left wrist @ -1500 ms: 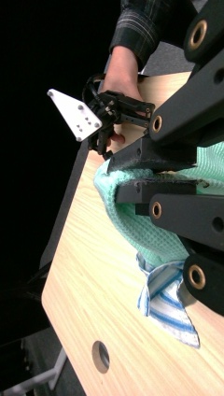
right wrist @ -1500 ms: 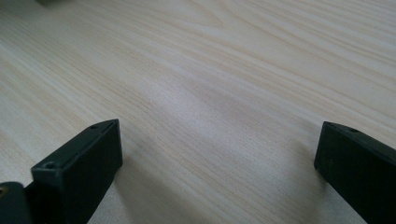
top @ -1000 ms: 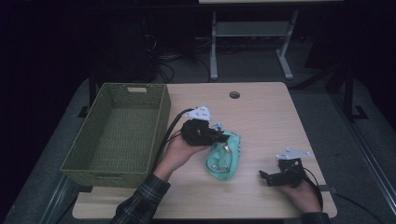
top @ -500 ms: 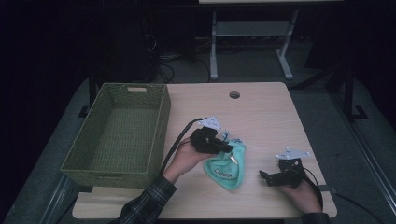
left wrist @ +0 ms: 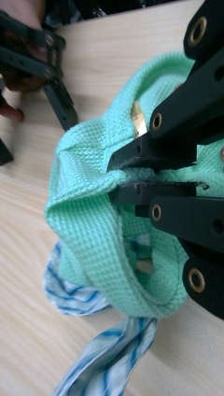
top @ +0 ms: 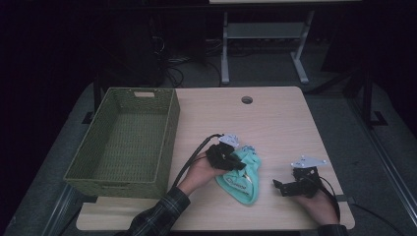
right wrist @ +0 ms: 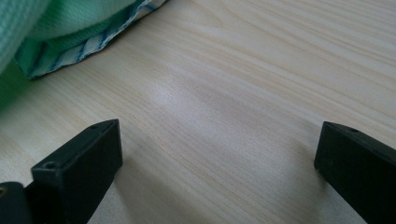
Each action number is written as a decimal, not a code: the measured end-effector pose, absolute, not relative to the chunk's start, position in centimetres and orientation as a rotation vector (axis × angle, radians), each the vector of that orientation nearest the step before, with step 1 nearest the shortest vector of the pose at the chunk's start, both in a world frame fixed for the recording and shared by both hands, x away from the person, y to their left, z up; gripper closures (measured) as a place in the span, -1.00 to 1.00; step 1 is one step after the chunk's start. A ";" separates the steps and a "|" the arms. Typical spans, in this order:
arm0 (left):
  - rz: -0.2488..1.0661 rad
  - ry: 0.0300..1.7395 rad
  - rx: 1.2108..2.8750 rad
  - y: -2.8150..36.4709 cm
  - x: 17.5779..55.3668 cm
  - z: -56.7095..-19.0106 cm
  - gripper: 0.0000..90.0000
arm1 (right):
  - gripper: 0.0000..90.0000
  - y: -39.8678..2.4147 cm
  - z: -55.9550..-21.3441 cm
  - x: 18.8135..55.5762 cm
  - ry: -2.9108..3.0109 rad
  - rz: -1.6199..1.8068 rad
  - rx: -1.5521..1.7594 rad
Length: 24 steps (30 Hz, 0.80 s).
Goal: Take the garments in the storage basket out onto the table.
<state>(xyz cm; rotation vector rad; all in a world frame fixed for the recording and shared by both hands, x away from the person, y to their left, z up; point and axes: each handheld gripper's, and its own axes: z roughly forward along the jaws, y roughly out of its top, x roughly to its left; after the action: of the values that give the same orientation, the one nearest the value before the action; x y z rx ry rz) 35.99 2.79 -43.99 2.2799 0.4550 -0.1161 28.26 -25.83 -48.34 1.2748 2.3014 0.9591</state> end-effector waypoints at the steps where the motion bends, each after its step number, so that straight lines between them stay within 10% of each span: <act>1: -0.111 0.457 2.288 2.7 36.0 -44.1 0.83 | -0.98 -25.8 -48.3 28.3 2.302 0.959 1.275; 24: 0.012 0.476 2.248 5.1 34.4 -42.0 0.10 | -0.98 -25.8 -48.3 28.3 2.304 0.960 1.270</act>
<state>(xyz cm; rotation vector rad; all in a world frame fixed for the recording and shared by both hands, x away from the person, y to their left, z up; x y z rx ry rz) 34.36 5.14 -42.02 2.2484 0.4757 0.0117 28.27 -25.82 -48.33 1.2695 2.3038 0.9599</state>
